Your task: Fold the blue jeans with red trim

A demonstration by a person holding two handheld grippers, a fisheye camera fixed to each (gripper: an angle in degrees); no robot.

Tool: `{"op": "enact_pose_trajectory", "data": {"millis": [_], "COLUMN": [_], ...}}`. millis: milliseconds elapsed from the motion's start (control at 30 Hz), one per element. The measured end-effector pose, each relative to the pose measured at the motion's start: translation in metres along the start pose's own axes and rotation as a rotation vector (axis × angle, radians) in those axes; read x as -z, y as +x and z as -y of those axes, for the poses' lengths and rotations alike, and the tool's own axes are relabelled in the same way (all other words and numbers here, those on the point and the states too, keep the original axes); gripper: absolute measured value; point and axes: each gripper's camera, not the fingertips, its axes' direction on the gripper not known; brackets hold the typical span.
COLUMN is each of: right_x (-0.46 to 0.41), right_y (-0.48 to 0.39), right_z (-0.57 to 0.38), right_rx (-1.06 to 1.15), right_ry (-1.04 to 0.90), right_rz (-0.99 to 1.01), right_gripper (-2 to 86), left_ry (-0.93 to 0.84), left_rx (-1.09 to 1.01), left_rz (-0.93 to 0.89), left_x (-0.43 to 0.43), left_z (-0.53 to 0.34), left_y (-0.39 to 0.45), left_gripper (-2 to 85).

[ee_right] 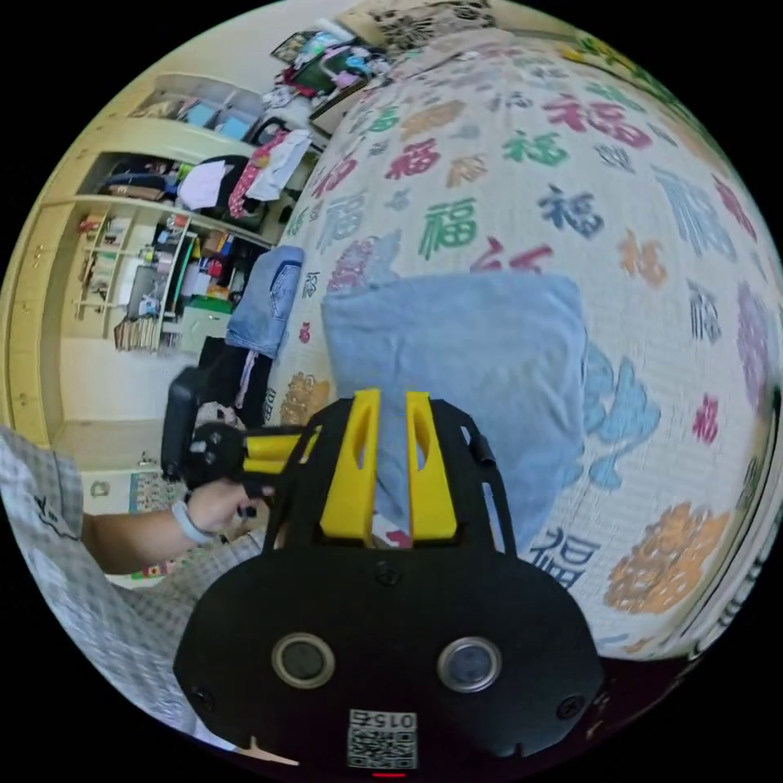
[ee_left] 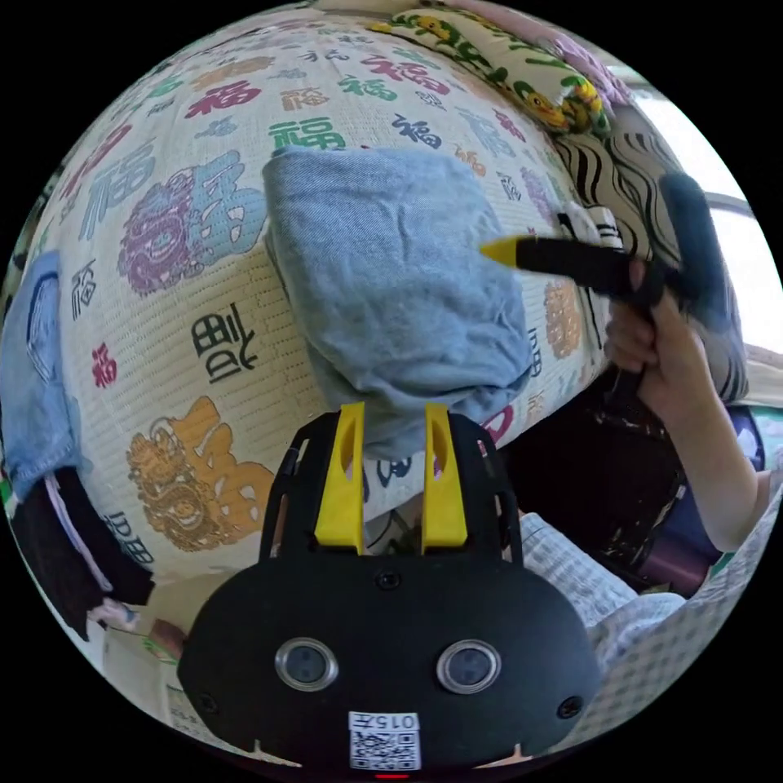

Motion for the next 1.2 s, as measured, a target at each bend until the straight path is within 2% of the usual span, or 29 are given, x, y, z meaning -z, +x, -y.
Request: {"op": "enact_pose_trajectory", "data": {"millis": [67,200,333,433,533,633,767,900,1000,1100,1200], "right_x": [-0.002,-0.016,-0.070,-0.076,-0.072,-0.069,-0.086,-0.068,-0.020,0.033,0.064], "right_y": [-0.032,-0.081,-0.113,-0.124,-0.132,-0.135,-0.128,-0.129,-0.113,-0.069,-0.004], "right_z": [0.048,0.105,0.143,0.157,0.176,0.195,0.210,0.216,0.210,0.186,0.153], "right_rx": [0.088,0.279,0.415,0.464,0.472,0.438,0.350,0.366,0.314,0.194,-0.028], "right_ry": [-0.005,-0.037,-0.378,-0.419,-0.428,-0.402,-0.432,-0.397,-0.293,-0.173,-0.123], "right_rz": [-0.117,-0.130,-0.201,-0.275,-0.304,-0.308,-0.278,-0.213,-0.175,-0.137,-0.085], "right_gripper": [14.7,15.8,8.7,4.6,2.9,2.1,3.4,6.4,10.9,12.5,13.8], "left_ry": [0.019,0.102,0.193,0.165,0.246,0.313,0.264,0.210,0.232,0.297,0.312], "left_rx": [0.068,0.251,0.346,0.345,0.377,0.383,0.415,0.443,0.383,0.298,0.220], "left_rz": [-0.019,-0.127,-0.132,-0.187,-0.307,-0.312,-0.301,-0.404,-0.382,-0.395,-0.416], "left_x": [0.005,0.026,0.053,0.056,0.077,0.112,0.119,0.138,0.180,0.220,0.240], "left_z": [-0.011,-0.032,-0.052,-0.055,-0.071,-0.089,-0.092,-0.099,-0.110,-0.108,-0.085], "left_y": [-0.007,-0.031,-0.044,-0.054,-0.069,-0.075,-0.086,-0.101,-0.105,-0.111,-0.117], "left_gripper": [11.3,11.4,11.2,6.5,0.7,-0.1,0.8,6.0,10.8,12.6,14.2]}}
